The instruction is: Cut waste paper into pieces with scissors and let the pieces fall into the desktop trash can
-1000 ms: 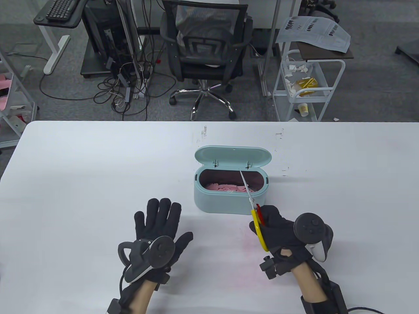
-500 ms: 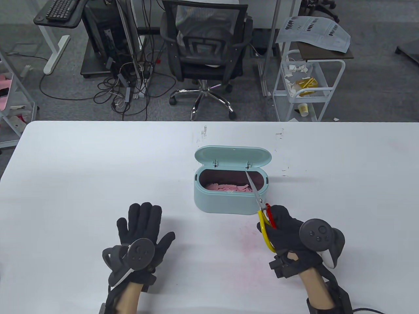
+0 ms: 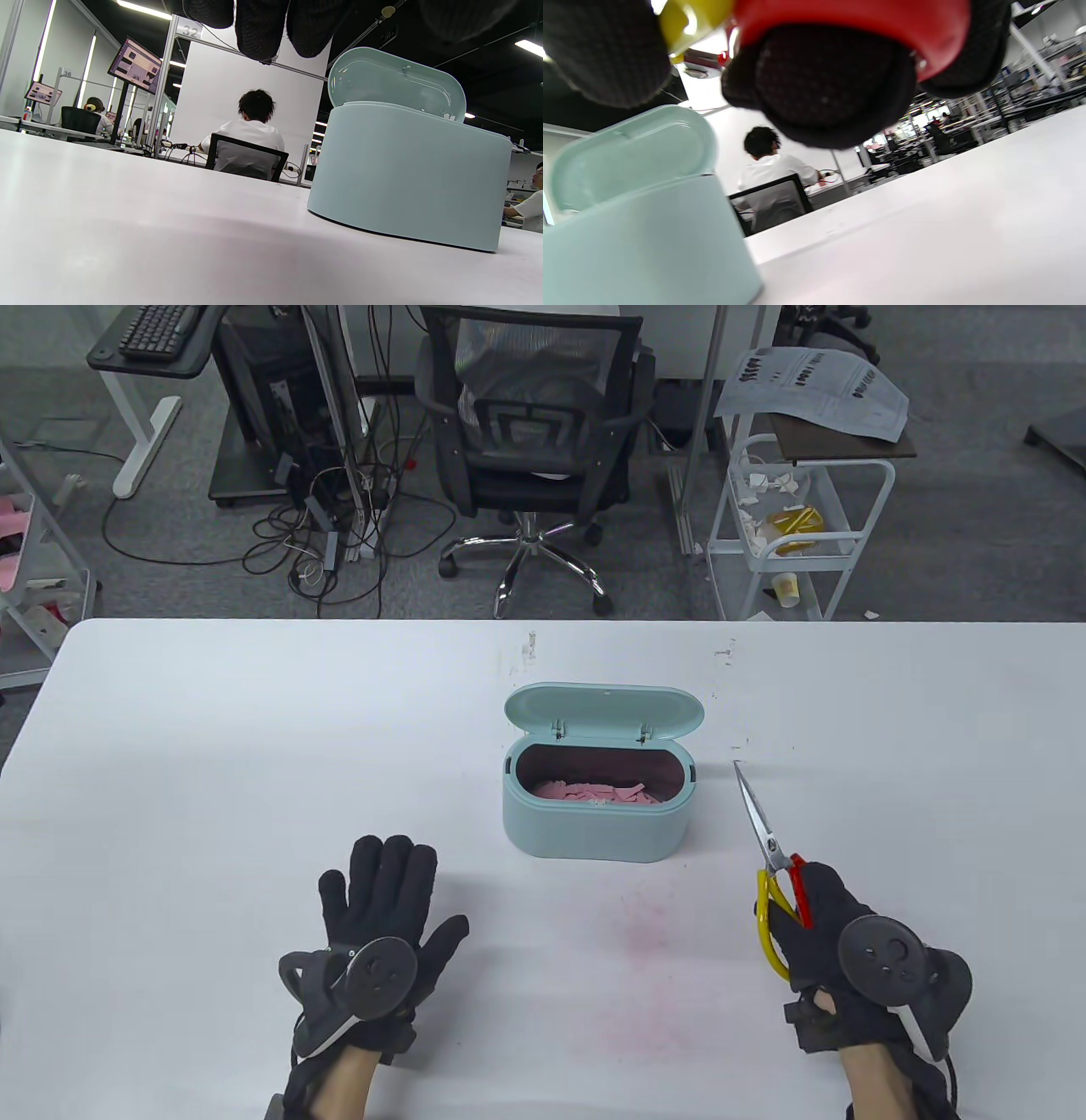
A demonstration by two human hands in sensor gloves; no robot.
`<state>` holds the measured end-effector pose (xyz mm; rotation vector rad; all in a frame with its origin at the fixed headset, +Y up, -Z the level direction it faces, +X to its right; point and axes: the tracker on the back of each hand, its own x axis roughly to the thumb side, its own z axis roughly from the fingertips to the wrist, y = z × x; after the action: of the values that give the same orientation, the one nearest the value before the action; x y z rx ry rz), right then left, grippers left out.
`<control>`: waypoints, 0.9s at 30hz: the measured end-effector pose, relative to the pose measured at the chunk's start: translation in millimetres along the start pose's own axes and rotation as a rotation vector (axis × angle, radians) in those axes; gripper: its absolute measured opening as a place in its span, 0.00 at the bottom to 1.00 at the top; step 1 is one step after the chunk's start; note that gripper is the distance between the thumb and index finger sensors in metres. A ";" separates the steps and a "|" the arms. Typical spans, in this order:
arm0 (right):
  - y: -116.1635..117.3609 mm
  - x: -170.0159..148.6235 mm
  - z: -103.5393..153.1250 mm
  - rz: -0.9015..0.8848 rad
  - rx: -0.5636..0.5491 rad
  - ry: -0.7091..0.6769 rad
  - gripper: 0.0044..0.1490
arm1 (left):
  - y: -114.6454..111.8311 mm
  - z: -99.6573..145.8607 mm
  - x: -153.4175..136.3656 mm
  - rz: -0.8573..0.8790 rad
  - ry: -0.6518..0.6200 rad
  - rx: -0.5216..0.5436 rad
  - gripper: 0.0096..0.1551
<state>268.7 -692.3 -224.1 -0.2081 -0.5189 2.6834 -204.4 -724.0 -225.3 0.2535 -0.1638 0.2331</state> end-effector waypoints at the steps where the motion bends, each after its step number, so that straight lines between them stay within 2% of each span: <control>1: 1.6 -3.2 -0.6 0.035 0.008 0.022 0.46 | 0.2 0.3 -0.1 -0.002 0.003 -0.001 0.49; 7: 23.7 -17.5 -7.6 0.162 0.114 0.124 0.46 | 0.4 0.8 -0.5 -0.004 0.015 -0.007 0.49; 12: 45.7 -21.0 -10.5 0.245 0.192 0.141 0.46 | 1.0 1.5 -1.2 -0.006 0.023 -0.014 0.49; 18: 66.8 -17.2 -7.1 0.330 0.195 0.135 0.47 | 0.7 0.9 -3.2 0.011 0.034 -0.017 0.49; 19: 68.1 -15.6 -8.1 0.349 0.215 0.136 0.47 | 0.5 0.8 -3.5 0.014 0.036 -0.021 0.49; 24: 68.0 -8.3 -3.3 0.395 0.176 0.142 0.47 | 0.1 0.1 -4.1 0.012 0.039 -0.038 0.49; 27: 70.2 -10.0 -1.7 0.396 0.234 0.192 0.47 | 0.1 0.0 -3.8 0.010 0.037 -0.042 0.49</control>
<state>253.3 -755.6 -252.1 -0.5443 -0.1085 3.0290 -208.0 -724.7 -226.0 0.2067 -0.1329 0.2442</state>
